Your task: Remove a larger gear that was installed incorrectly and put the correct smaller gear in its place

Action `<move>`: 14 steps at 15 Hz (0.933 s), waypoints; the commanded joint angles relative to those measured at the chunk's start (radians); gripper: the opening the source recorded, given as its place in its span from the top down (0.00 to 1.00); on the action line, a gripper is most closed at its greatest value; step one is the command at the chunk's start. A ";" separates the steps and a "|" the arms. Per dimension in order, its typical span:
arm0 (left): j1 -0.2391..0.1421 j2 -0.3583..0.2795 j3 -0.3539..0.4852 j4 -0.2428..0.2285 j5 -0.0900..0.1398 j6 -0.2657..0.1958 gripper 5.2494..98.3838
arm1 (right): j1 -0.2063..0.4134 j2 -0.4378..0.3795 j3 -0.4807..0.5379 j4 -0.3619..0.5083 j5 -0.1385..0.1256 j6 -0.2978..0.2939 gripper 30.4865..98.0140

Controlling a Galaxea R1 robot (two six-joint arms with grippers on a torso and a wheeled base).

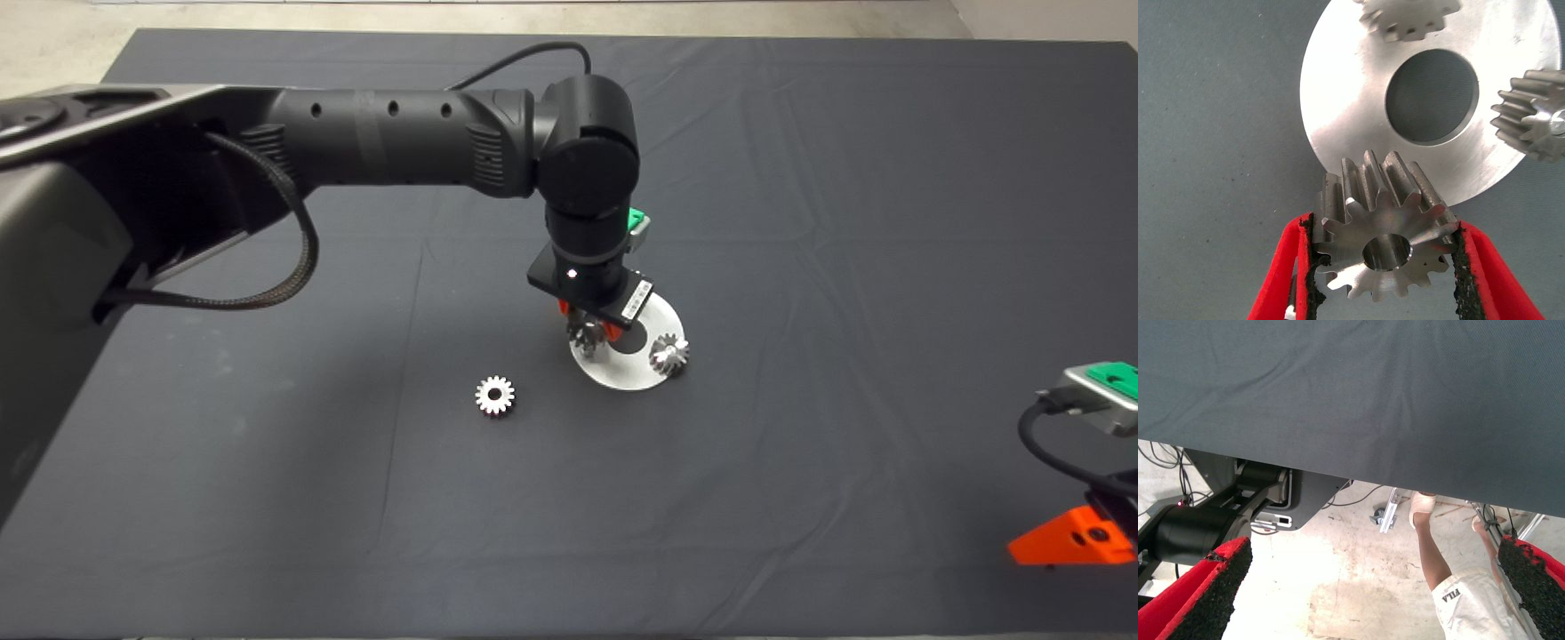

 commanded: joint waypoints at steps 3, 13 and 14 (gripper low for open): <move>-0.030 -0.101 -0.024 -0.012 0.010 0.058 0.68 | 0.013 -0.003 0.008 0.033 -0.005 0.003 0.00; 0.027 -0.207 -0.075 0.001 0.007 0.157 0.68 | 0.013 -0.003 0.008 0.035 -0.005 0.003 0.00; 0.041 -0.207 -0.099 0.001 0.007 0.168 0.68 | 0.013 -0.003 0.008 0.035 -0.005 0.003 0.00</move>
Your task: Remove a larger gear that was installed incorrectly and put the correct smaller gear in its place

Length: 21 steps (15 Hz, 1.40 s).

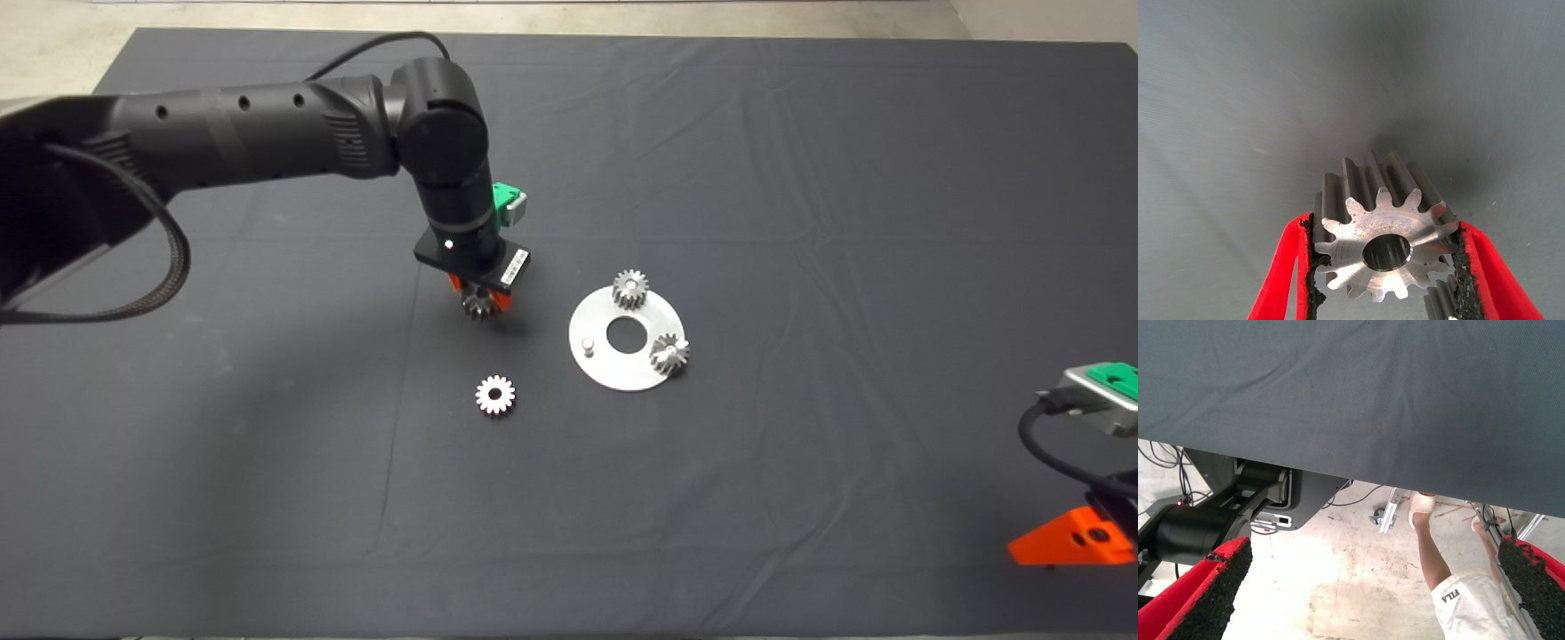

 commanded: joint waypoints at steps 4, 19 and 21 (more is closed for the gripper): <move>0.013 -0.018 -0.045 -0.005 -0.001 0.027 0.68 | 0.013 -0.003 0.007 0.034 -0.008 0.003 0.00; 0.003 -0.040 0.080 -0.009 0.006 0.001 0.60 | 0.013 -0.003 0.007 0.033 -0.007 0.003 0.00; 0.003 -0.041 0.076 -0.009 0.003 0.000 0.58 | 0.013 -0.003 0.007 0.034 -0.008 0.003 0.00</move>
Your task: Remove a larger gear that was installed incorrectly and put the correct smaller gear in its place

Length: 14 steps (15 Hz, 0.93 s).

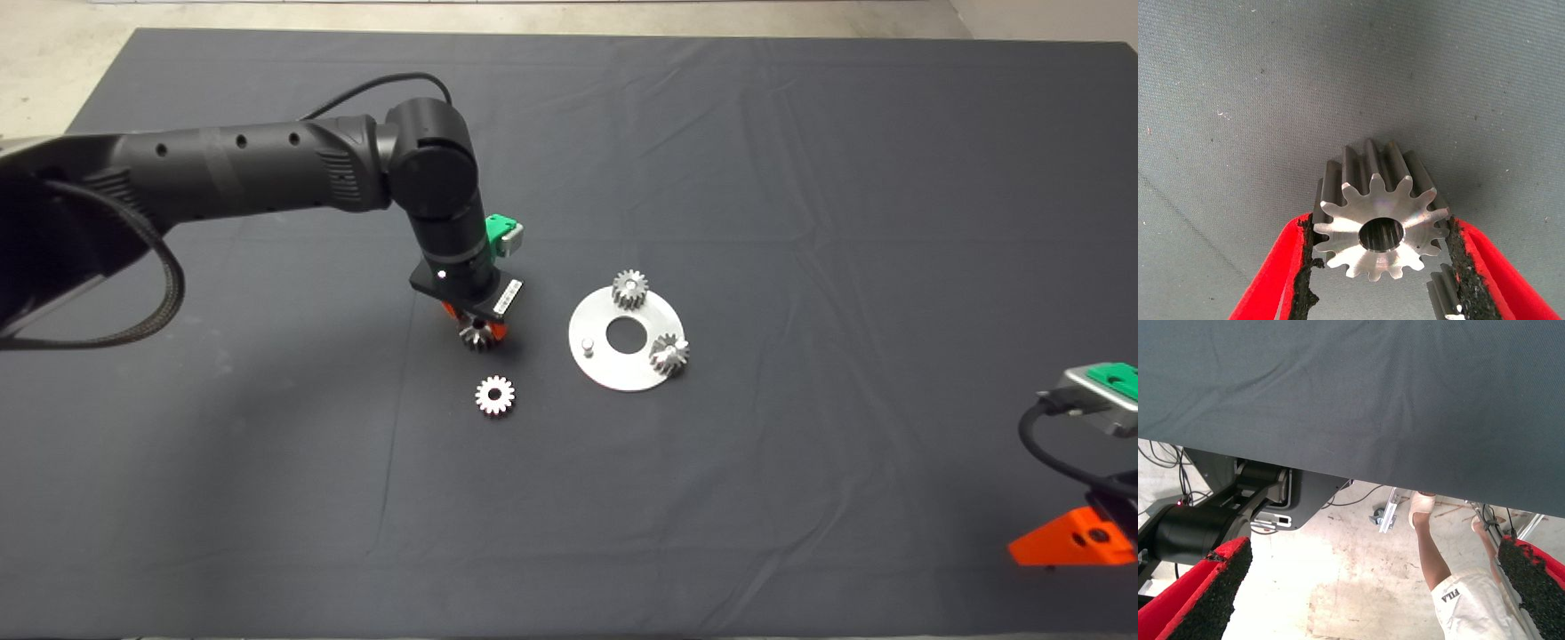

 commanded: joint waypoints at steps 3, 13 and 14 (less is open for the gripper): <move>-0.028 -0.004 0.019 -0.006 0.008 0.001 0.53 | 0.013 -0.003 0.006 0.034 -0.007 0.003 0.00; -0.087 -0.182 0.253 -0.041 0.048 -0.186 0.40 | 0.013 -0.001 0.006 0.033 -0.006 0.003 0.00; -0.087 -0.203 0.306 -0.041 0.050 -0.276 0.37 | 0.013 -0.001 0.006 0.033 -0.006 0.003 0.00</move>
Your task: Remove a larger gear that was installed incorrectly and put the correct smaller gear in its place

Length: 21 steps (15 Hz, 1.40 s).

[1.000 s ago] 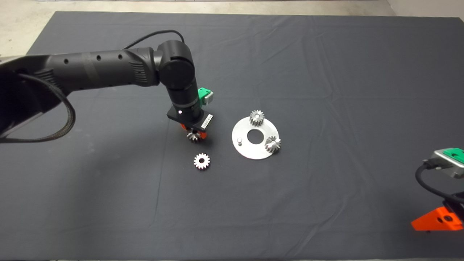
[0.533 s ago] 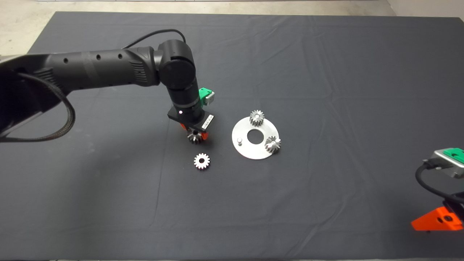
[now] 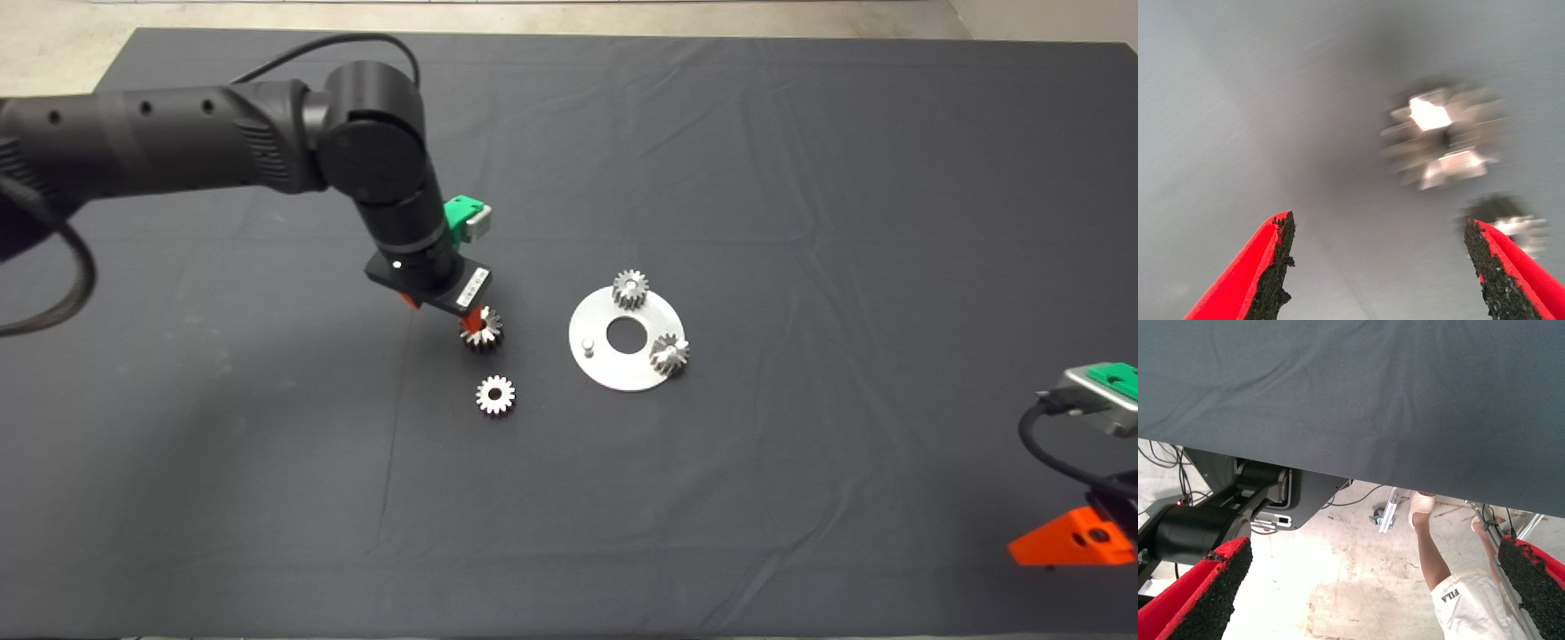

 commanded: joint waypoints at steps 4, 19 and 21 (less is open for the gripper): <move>-0.013 -0.050 0.293 -0.018 0.029 -0.337 0.32 | 0.013 0.000 0.006 0.034 -0.006 0.003 0.00; 0.048 0.091 0.293 0.113 0.049 -0.626 0.27 | 0.013 0.001 0.006 0.034 -0.001 -0.002 0.00; 0.061 0.086 0.304 0.164 0.049 -0.657 0.27 | 0.013 0.005 0.006 0.033 -0.001 -0.003 0.00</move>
